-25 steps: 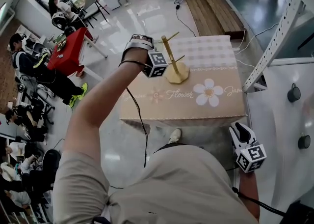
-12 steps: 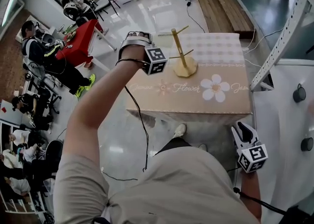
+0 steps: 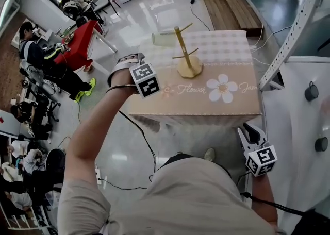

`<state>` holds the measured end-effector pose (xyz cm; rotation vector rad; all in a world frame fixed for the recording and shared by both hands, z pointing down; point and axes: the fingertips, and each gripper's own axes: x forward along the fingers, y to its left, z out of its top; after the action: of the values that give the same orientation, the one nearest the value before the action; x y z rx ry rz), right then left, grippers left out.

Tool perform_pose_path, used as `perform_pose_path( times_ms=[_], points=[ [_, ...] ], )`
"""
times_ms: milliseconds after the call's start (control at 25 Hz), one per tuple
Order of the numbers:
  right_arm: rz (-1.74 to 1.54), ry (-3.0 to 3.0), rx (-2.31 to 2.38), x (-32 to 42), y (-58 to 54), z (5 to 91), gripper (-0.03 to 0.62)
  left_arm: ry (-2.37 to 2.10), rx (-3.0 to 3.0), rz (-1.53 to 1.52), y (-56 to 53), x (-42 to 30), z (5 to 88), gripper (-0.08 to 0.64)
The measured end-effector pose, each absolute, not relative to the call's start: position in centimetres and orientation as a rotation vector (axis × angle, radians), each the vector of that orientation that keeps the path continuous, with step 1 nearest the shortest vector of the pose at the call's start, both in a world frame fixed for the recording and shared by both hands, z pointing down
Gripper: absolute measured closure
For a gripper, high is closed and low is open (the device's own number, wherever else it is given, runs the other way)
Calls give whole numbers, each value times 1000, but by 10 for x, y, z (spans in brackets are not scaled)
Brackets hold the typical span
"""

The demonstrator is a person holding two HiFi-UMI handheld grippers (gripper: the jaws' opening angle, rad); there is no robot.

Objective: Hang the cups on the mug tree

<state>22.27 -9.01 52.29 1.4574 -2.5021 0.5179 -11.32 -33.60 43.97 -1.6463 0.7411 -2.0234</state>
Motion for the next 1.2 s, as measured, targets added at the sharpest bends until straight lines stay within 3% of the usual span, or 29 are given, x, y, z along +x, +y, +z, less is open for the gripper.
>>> perform_pose_path(
  times_ms=[320, 680, 1200],
  points=[
    [490, -2525, 1393, 169, -94, 511, 522, 716, -2413, -1510, -241, -60, 445, 245],
    [468, -2558, 1289, 64, -74, 495, 560, 725, -3161, -750, -124, -86, 421, 529],
    [427, -2590, 1228, -59, 4, 469, 569, 650, -3402, -497, 8, -160, 443, 552]
  ],
)
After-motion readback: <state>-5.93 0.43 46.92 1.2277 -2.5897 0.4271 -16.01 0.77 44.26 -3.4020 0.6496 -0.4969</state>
